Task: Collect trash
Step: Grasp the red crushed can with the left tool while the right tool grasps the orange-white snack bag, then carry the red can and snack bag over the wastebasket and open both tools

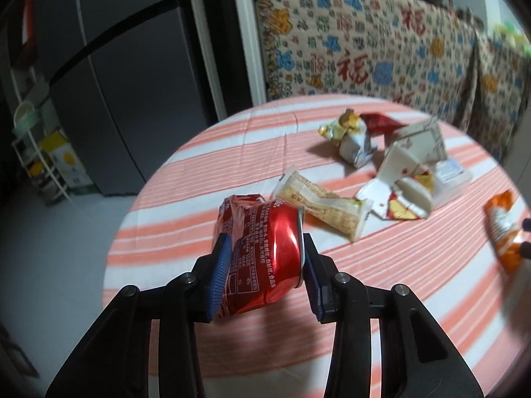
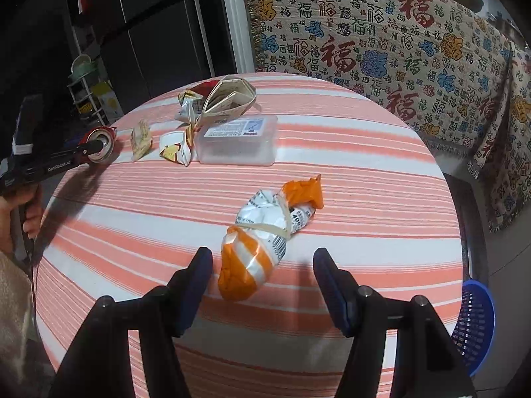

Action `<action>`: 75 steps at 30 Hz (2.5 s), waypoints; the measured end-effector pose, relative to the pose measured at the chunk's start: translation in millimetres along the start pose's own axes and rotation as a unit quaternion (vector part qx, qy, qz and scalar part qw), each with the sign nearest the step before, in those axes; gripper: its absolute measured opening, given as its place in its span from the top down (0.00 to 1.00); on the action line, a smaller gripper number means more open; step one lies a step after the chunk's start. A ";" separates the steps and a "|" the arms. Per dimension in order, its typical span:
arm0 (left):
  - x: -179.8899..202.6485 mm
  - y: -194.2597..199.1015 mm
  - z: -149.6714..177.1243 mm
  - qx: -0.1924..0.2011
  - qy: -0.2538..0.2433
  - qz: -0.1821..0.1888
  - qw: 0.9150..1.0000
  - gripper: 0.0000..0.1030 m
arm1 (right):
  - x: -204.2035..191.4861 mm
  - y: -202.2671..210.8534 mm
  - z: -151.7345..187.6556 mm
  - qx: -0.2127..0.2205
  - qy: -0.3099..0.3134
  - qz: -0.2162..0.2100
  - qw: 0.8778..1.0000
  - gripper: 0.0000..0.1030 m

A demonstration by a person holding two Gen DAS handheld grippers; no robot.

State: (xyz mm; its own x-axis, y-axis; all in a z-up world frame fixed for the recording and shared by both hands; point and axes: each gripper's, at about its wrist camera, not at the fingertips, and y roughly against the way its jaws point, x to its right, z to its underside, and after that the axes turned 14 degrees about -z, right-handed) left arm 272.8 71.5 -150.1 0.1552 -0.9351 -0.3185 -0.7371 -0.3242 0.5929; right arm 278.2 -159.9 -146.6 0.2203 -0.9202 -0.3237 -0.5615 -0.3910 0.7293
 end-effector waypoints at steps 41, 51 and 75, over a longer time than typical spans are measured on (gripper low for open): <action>155.1 101.6 -11.3 0.009 -0.002 0.187 0.982 0.60 | 30.3 75.1 0.9 0.032 -0.005 -0.011 0.999 0.67; 277.9 150.6 -46.4 0.029 -0.052 0.280 0.958 0.60 | 115.5 155.2 26.5 0.062 -0.053 0.069 0.994 0.67; 525.7 186.6 -39.8 -0.014 -0.147 0.381 0.913 0.60 | 287.0 236.3 109.1 0.066 -0.167 0.138 0.974 0.67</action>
State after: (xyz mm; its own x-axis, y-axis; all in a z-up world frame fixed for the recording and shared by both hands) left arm 243.0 -486.3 -177.4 -0.5815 -0.8135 0.0122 -0.5392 0.3965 0.7430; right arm 121.7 -514.0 -133.0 -0.2137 -0.9230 -0.3200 -0.6644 -0.1029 0.7403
